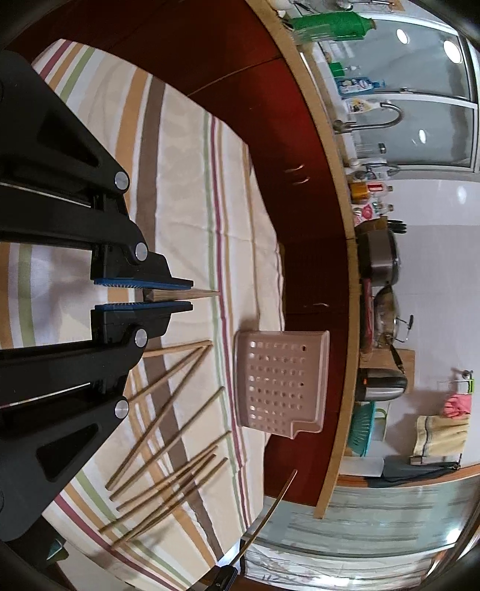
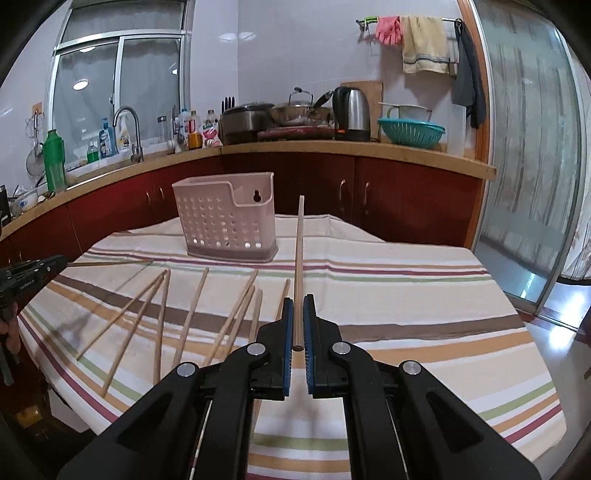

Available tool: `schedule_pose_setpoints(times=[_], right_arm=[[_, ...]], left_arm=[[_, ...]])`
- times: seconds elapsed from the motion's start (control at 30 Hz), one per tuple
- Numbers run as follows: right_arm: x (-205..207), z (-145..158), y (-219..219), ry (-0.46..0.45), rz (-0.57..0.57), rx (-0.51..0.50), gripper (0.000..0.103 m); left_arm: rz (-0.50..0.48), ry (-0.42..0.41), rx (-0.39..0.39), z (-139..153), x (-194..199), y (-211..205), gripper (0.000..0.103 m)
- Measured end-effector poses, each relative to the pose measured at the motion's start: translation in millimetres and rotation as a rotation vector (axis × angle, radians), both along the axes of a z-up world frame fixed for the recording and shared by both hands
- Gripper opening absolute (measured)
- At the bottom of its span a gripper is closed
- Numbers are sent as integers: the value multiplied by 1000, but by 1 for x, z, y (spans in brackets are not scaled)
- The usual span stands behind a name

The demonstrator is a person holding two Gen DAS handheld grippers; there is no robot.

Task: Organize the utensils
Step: 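Lift both held chopsticks upright off the tablecloth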

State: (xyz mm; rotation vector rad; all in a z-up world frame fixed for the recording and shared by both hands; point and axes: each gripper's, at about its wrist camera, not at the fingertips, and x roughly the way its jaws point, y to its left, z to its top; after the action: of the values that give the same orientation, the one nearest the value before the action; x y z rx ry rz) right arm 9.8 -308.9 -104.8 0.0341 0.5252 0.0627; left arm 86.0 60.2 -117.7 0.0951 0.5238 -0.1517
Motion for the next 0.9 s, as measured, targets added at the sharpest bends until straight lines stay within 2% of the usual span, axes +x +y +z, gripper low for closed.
schedule_pose_setpoints(times=[0.23, 0.53, 0.77, 0.9], right_arm=[[5, -21, 0, 95, 4, 38, 6], [6, -20, 1, 128, -6, 16, 6], [10, -52, 0, 201, -10, 32, 6], [9, -54, 1, 212, -9, 39, 6]], left_arm=[[7, -4, -4, 0, -3, 0, 6], [7, -19, -6, 3, -5, 2, 6], [6, -18, 2, 1, -7, 1, 6], [9, -20, 3, 1, -8, 2, 6]])
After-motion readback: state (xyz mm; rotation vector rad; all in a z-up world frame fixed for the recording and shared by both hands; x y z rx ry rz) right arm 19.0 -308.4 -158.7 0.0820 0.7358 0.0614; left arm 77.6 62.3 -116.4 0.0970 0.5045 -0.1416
